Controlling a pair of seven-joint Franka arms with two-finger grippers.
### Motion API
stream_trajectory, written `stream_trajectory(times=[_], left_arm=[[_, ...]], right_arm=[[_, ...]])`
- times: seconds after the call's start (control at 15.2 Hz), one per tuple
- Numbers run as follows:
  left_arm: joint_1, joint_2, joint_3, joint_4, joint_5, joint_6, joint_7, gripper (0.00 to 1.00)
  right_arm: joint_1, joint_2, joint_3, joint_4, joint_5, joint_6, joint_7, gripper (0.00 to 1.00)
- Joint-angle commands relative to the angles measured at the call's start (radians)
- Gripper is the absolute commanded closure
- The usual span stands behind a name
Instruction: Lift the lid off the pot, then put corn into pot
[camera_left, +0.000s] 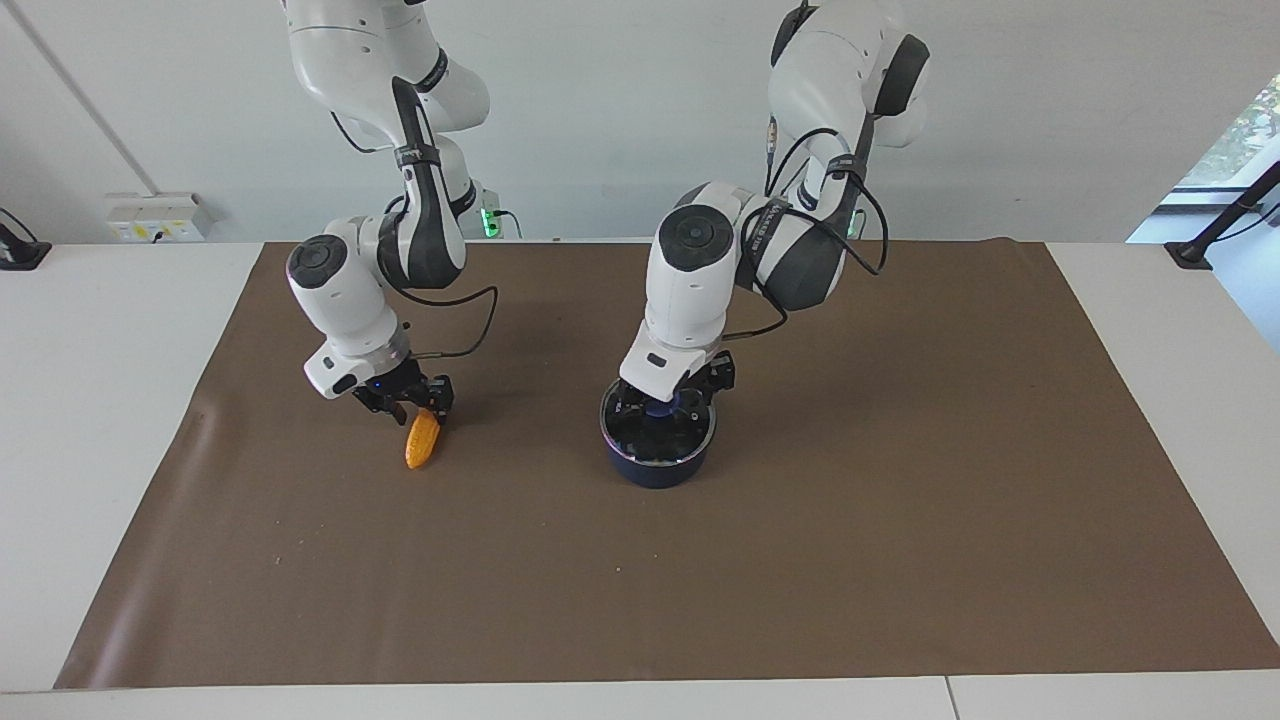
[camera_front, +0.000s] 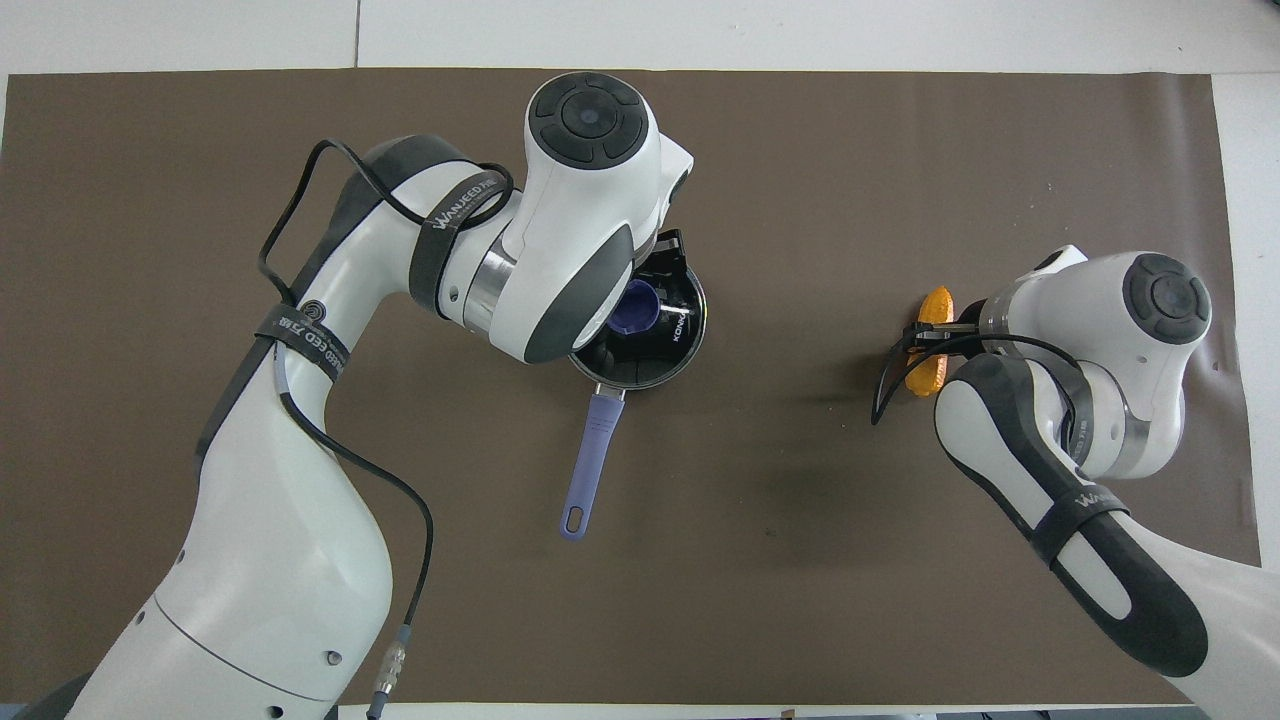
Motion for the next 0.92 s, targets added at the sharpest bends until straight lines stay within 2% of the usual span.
stream_trajectory(times=[0.0,0.07,0.26,0.66,0.85], left_arm=[[-0.014,0.006,0.011,-0.004,0.012,0.020,0.012,0.01],[-0.014,0.006,0.011,-0.011,0.012,0.022,0.012,0.01],[-0.016,0.004,0.011,-0.013,0.010,0.022,0.010,0.04],[-0.017,0.004,0.011,-0.020,-0.005,0.028,0.009,0.14],[-0.030,0.001,0.011,-0.028,-0.005,0.049,0.009,0.25]], right_arm=[[-0.008,0.029,0.004,-0.002,0.023,0.017,-0.043,0.92],[-0.006,0.031,0.004,0.003,0.023,0.015,-0.043,1.00],[0.008,0.038,0.004,0.043,0.023,-0.037,-0.040,1.00],[0.025,0.078,0.004,0.300,0.022,-0.334,-0.031,1.00],[0.041,0.083,0.003,0.409,0.008,-0.489,0.003,1.00]])
